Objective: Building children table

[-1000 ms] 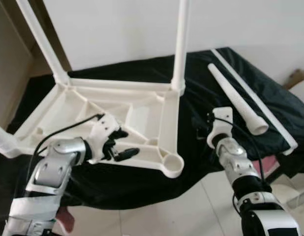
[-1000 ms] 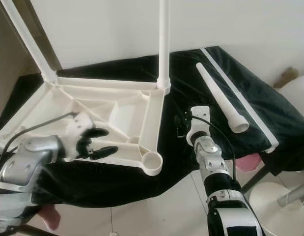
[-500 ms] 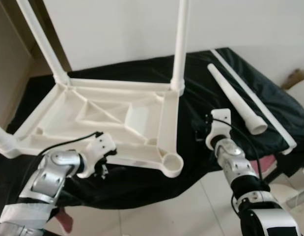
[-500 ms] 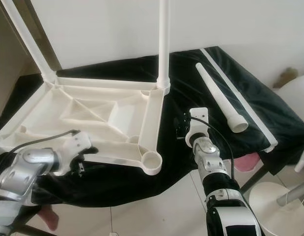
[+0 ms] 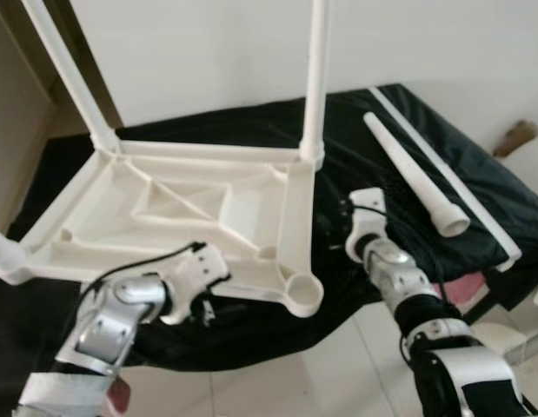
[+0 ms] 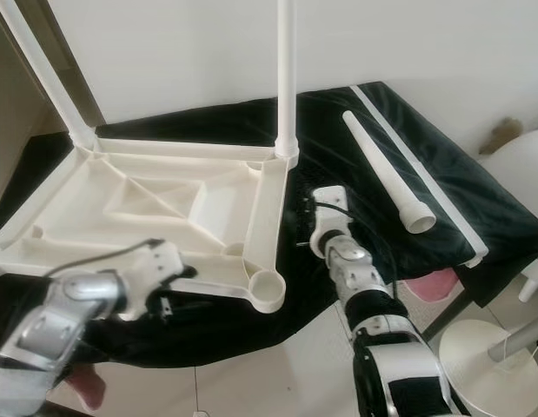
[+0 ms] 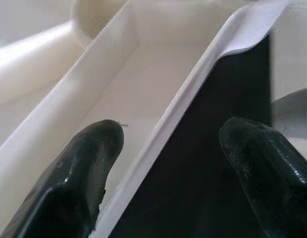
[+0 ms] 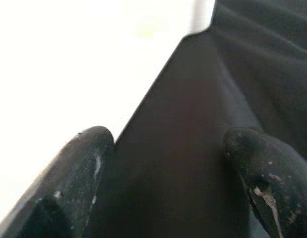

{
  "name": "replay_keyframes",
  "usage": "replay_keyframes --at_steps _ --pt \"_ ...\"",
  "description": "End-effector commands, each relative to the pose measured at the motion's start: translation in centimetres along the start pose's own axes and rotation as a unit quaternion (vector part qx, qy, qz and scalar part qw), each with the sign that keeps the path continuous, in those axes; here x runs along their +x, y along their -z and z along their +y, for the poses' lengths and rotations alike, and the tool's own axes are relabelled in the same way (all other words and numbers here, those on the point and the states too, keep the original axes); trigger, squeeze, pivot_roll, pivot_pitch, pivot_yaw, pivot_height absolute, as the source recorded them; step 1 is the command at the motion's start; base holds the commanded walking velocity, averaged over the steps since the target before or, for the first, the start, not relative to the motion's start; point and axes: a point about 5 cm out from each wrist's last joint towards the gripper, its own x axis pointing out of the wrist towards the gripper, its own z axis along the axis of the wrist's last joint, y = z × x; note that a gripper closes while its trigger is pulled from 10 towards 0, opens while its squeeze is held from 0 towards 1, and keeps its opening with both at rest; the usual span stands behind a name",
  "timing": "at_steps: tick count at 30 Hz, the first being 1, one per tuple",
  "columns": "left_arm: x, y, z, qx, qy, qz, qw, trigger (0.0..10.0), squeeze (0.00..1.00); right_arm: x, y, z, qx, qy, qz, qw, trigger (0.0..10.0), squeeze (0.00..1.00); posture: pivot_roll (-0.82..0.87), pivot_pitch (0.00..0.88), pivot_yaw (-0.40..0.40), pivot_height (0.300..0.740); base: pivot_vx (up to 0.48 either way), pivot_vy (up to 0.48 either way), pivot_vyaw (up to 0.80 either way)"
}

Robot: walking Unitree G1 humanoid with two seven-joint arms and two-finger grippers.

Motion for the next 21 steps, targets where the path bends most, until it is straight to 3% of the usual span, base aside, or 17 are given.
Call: replay_keyframes --at_steps 1,3,5,7,11,21 --pt "1.2 0.9 -1.5 -0.028 0.045 0.007 0.999 10.0 0.0 0.3 0.2 0.9 -0.006 -0.025 0.017 1.0 10.0 0.0 0.04 0.0 0.026 0.74 0.0 0.0 0.0" --pt "1.6 0.6 -1.8 -0.029 0.048 -0.001 0.998 10.0 0.0 0.4 0.2 1.2 -0.01 -0.038 0.017 0.999 10.0 0.0 0.05 0.0 0.024 0.74 0.0 0.0 0.0" --pt "3.2 -0.6 -2.3 -0.033 0.052 -0.022 0.998 10.0 0.0 0.8 -0.3 1.9 -0.025 -0.061 0.016 0.998 10.0 0.0 0.06 0.0 0.014 0.74 0.0 0.0 0.0" --pt "3.4 -0.7 -2.4 -0.034 0.052 -0.024 0.998 10.0 0.0 0.9 -0.3 2.0 -0.025 -0.063 0.018 0.998 10.0 0.0 0.06 0.0 0.014 0.74 0.0 0.0 0.0" --pt "5.0 -1.7 -2.6 -0.032 0.048 -0.031 0.998 10.0 0.0 1.3 -1.0 1.9 -0.03 -0.055 0.016 0.998 10.0 0.0 0.07 0.0 0.009 0.74 0.0 0.0 0.0" --pt "7.3 -3.4 -2.9 -0.027 0.033 -0.049 0.998 10.0 0.0 1.5 -1.5 1.2 -0.021 -0.03 0.009 0.999 10.0 0.0 0.07 0.0 0.011 0.74 0.0 0.0 0.0"
